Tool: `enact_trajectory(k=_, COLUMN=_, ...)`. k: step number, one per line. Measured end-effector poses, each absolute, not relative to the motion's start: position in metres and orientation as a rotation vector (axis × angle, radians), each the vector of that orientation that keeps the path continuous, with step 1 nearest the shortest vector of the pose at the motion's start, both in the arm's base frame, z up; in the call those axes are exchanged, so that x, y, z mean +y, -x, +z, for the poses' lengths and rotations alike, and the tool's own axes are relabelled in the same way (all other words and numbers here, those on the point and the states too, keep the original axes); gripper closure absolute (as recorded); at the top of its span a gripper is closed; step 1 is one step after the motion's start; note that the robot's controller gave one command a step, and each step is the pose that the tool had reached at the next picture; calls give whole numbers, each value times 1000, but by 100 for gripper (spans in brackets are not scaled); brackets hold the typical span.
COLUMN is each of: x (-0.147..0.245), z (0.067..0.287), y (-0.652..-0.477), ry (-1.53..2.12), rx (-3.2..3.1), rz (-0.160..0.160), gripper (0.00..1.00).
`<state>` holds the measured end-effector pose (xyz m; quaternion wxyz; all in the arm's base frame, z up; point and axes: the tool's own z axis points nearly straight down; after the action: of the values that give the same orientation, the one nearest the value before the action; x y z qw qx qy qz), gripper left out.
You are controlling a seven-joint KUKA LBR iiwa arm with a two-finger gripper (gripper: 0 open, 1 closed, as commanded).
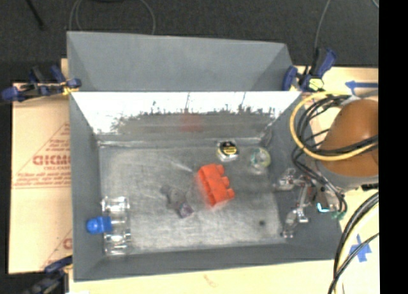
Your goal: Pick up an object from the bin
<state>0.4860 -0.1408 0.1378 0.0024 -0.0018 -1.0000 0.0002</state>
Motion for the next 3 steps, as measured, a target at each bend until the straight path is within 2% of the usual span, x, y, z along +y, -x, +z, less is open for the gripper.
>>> enact_trajectory(k=1, x=-31, z=101, y=-525, ry=-63, rx=-3145, rz=-7, gripper=0)
enact_trajectory(k=2, x=-18, z=87, y=-587, ry=-121, rx=-3166, rz=4, gripper=0)
enact_trajectory(k=3, x=21, z=132, y=-611, ry=-410, rx=-3125, rz=1, gripper=0)
